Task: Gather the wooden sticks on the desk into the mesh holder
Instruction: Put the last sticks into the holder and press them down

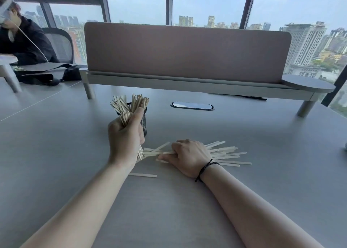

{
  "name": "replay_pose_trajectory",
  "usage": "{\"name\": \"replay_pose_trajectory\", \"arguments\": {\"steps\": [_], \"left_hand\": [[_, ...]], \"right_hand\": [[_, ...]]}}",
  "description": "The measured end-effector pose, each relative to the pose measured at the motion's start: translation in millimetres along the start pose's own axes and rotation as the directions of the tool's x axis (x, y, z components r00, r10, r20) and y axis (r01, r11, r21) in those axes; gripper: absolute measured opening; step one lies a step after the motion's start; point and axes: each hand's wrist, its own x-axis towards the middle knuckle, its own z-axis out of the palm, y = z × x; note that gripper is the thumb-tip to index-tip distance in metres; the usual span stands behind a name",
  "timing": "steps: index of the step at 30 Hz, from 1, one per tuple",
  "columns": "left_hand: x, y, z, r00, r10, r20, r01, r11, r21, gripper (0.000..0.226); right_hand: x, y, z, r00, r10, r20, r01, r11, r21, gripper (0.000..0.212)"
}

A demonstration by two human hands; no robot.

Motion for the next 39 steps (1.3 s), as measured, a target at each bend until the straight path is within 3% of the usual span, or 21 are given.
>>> {"name": "replay_pose_trajectory", "arguments": {"steps": [9, 14, 18, 25, 32, 35, 39], "left_hand": [[5, 7, -6, 0.995, 0.074, -0.07, -0.076, 0.997, -0.02, 0.065], [8, 0, -8, 0.996, 0.034, -0.088, -0.031, 0.999, 0.033, 0.065], [9, -4, -9, 0.995, 0.023, -0.094, -0.018, 0.999, 0.049, 0.064], [9, -1, -8, 0.995, 0.032, -0.089, -0.027, 0.998, 0.054, 0.065], [6, -2, -6, 0.996, 0.022, -0.084, -0.016, 0.998, 0.069, 0.062], [4, -4, -7, 1.0, -0.004, -0.002, 0.004, 0.992, 0.126, 0.06], [-9, -17, -2, 0.961, 0.022, 0.276, -0.128, 0.92, 0.371, 0.066]], "right_hand": [[-2, 7, 4, 0.981, -0.028, -0.189, 0.017, 0.998, -0.057, 0.069], [-3, 7, 1, 0.995, 0.045, -0.09, -0.049, 0.998, -0.041, 0.074], [-2, 6, -4, 0.994, 0.105, -0.042, -0.108, 0.993, -0.056, 0.065], [-2, 7, -16, 0.984, 0.158, -0.082, -0.167, 0.98, -0.107, 0.046], [3, 9, -32, 0.958, 0.268, -0.102, -0.277, 0.956, -0.094, 0.05], [6, 6, -36, 0.946, 0.308, -0.105, -0.313, 0.949, -0.039, 0.046], [15, -8, -46, 0.942, 0.318, -0.111, -0.31, 0.947, 0.086, 0.039]]}}
